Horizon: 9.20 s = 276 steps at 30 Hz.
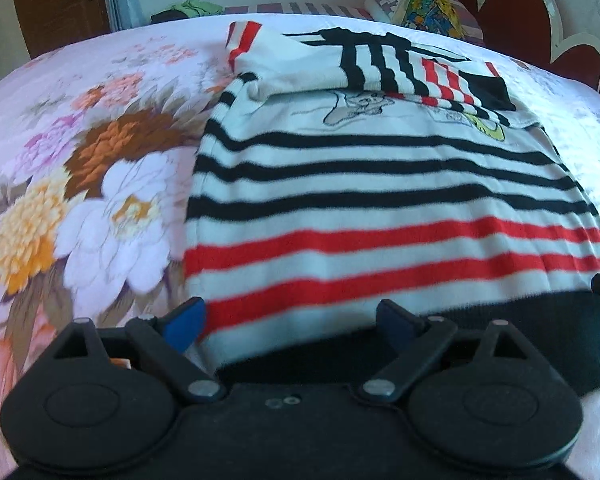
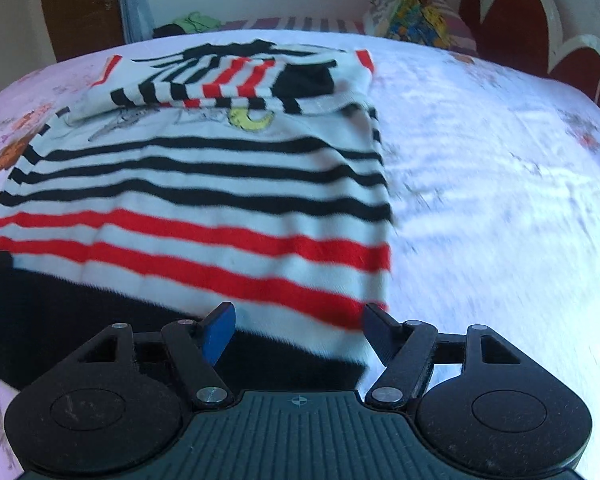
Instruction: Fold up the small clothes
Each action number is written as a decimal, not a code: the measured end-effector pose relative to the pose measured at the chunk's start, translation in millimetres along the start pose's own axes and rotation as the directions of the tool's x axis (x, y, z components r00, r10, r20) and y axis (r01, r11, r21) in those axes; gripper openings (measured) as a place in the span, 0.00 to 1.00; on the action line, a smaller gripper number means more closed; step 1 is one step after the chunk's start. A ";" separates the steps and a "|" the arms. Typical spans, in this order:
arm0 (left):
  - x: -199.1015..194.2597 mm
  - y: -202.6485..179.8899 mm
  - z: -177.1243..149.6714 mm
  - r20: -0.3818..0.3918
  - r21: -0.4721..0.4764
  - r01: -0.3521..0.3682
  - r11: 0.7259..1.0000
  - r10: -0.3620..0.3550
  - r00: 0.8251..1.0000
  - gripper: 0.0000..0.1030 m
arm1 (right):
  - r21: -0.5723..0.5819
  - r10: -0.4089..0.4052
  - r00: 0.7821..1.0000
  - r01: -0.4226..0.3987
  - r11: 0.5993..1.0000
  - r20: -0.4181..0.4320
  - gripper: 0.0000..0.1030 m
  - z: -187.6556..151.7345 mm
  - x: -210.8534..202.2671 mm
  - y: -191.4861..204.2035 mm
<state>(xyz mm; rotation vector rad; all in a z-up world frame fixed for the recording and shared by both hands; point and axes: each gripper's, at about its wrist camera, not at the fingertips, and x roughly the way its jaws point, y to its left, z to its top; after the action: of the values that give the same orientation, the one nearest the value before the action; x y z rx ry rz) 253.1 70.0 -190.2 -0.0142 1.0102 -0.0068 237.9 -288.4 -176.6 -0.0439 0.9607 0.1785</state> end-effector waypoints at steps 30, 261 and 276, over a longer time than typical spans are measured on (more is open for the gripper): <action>-20.4 31.0 -39.0 -0.056 -0.233 0.224 0.946 -0.243 0.968 0.20 | 0.216 0.153 0.979 -0.122 0.969 -0.132 0.23 -30.7 -16.6 -20.9; 68.6 24.5 132.2 0.139 -0.486 0.215 0.847 -0.168 0.976 0.92 | -0.040 0.170 0.968 -0.165 0.985 0.183 0.63 210.8 160.3 52.9; 122.0 47.8 145.9 0.315 -0.655 0.370 0.659 -0.207 0.926 0.90 | -0.120 0.120 0.980 -0.102 0.988 0.159 0.63 206.6 190.9 75.5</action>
<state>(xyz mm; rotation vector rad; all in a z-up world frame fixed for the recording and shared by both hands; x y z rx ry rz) 441.4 117.6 -216.7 -0.8818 0.7281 0.0899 499.3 -164.9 -211.2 -0.0768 0.7863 0.3338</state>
